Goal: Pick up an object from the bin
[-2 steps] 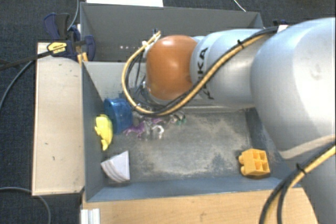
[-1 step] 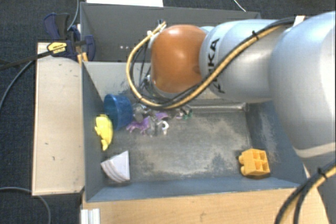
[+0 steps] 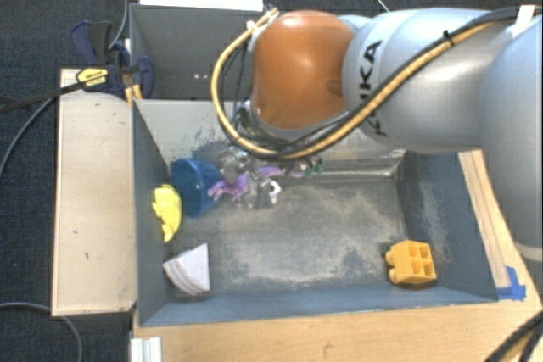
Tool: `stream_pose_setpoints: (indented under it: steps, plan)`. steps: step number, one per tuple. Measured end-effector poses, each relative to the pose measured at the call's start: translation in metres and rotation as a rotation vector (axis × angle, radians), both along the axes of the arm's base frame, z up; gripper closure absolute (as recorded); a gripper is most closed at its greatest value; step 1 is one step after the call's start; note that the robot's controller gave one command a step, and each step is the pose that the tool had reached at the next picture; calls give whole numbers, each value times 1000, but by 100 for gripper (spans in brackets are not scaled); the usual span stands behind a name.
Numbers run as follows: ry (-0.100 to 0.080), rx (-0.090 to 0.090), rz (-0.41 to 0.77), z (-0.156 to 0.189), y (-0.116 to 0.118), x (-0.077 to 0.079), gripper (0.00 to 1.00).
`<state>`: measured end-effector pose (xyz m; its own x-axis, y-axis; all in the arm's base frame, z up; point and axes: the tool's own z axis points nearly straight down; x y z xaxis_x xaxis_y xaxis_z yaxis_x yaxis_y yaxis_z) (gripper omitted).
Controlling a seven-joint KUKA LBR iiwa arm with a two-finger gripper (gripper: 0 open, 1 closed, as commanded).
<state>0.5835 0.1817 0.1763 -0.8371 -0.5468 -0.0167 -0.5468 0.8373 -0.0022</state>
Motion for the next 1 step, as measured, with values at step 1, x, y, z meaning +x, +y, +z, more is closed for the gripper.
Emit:
stream_pose_setpoints:
  steps: [1]
  plan:
    - [-7,2,-7,40,1,3,100]
